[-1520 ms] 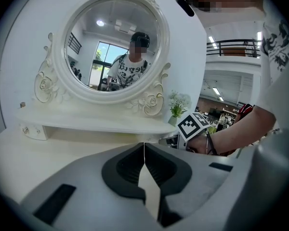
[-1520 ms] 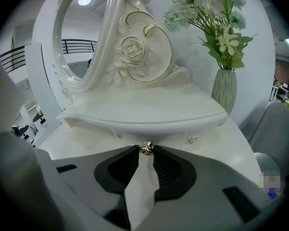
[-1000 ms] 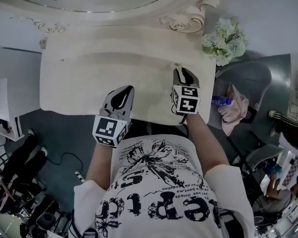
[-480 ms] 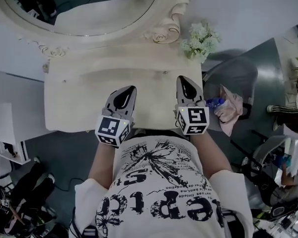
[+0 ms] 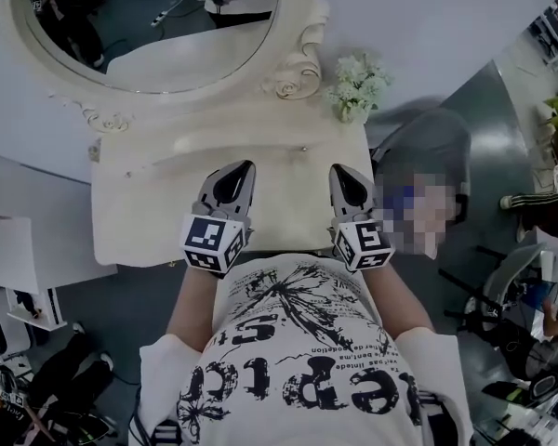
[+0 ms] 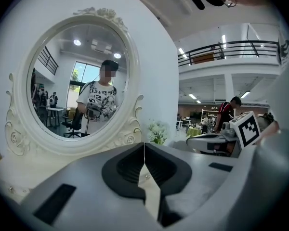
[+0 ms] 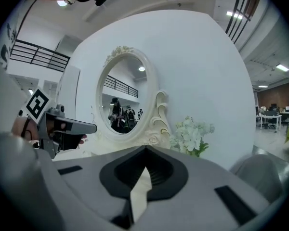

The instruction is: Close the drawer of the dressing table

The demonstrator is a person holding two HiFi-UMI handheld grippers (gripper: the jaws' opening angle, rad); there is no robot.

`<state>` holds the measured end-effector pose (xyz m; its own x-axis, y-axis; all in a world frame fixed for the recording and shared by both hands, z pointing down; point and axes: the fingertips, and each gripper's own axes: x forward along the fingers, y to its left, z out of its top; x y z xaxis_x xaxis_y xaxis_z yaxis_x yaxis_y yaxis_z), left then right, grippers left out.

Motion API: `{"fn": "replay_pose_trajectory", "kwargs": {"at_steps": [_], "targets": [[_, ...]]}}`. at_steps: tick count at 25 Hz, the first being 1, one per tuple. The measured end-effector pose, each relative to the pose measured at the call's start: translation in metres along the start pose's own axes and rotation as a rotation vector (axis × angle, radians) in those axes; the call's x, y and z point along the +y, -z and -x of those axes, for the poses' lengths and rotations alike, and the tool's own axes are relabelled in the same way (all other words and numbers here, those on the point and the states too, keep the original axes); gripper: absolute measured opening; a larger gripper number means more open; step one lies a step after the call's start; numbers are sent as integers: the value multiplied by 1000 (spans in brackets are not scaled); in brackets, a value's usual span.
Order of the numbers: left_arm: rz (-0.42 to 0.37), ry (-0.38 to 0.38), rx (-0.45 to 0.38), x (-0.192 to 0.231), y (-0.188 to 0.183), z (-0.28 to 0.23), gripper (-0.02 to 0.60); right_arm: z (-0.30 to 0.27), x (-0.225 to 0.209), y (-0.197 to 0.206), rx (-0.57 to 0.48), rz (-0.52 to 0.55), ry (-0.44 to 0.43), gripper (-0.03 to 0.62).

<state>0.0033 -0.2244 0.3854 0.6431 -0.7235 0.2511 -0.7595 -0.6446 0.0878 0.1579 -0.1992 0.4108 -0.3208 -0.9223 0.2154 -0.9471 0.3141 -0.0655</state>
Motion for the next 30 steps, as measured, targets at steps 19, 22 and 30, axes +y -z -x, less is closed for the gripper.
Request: {"fn": "replay_pose_trajectory", "kwargs": {"at_steps": [19, 22, 30], "targets": [[11, -13, 11, -4, 12, 17, 20, -1, 23, -7, -22, 26, -68, 17], [10, -4, 2, -7, 11, 17, 20, 0, 25, -5, -24, 8, -76, 17], [-38, 26, -3, -17, 8, 14, 20, -4, 28, -5, -27, 6, -95, 17]]}}
